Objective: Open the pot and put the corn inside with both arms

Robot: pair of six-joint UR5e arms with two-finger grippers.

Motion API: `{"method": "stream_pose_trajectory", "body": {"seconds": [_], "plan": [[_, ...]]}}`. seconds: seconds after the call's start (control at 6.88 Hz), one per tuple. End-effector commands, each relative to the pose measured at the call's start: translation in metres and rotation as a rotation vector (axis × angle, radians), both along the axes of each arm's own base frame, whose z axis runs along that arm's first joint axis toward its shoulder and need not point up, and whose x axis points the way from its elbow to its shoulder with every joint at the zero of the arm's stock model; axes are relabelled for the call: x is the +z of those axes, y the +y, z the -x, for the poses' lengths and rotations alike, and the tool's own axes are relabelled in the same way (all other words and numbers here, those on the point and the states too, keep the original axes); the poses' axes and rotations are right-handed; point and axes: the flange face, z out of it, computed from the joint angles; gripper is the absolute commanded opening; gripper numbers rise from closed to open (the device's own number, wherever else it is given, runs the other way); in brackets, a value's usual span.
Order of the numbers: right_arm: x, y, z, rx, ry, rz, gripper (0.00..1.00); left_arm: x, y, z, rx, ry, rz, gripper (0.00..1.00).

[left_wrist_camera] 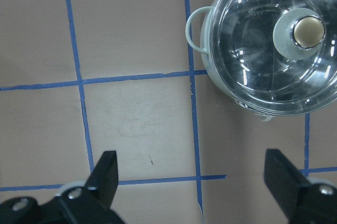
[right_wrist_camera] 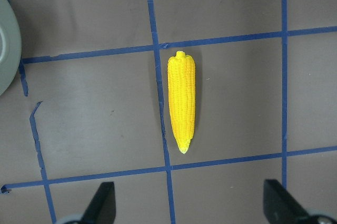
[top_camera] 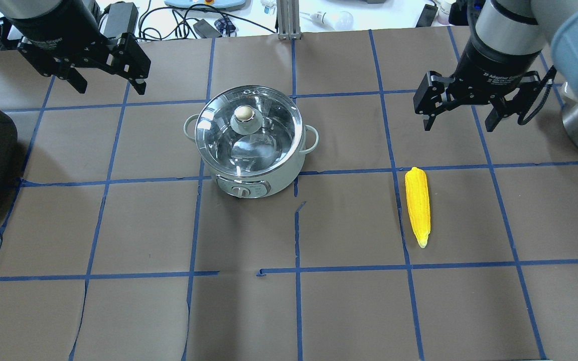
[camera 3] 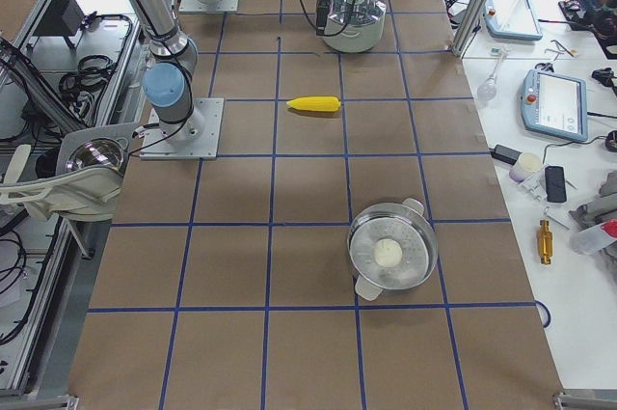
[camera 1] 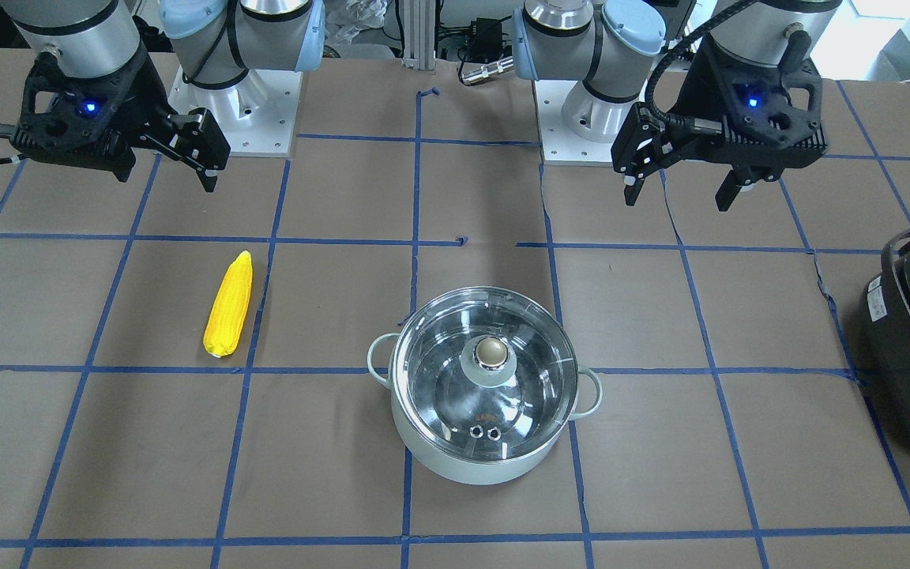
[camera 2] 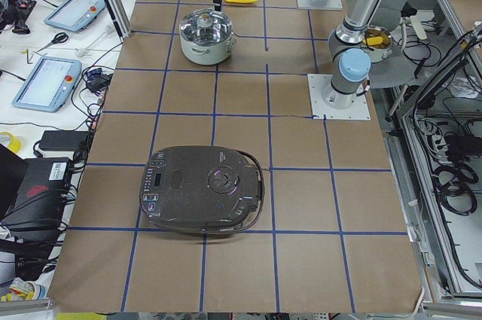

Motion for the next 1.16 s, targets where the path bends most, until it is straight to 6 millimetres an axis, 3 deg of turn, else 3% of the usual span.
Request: {"method": "stream_pose_trajectory", "body": {"seconds": [0.0, 1.02], "plan": [[-0.0014, -0.0009, 0.0001, -0.007, 0.003, -0.001, 1.00, -0.0012, 0.0003, 0.0004, -0.004, 0.002, -0.001, 1.00], [-0.0002, -0.0006, -0.0068, 0.000, -0.067, 0.002, 1.00, 0.0012, 0.0042, 0.0013, -0.010, 0.002, 0.003, 1.00]]}}
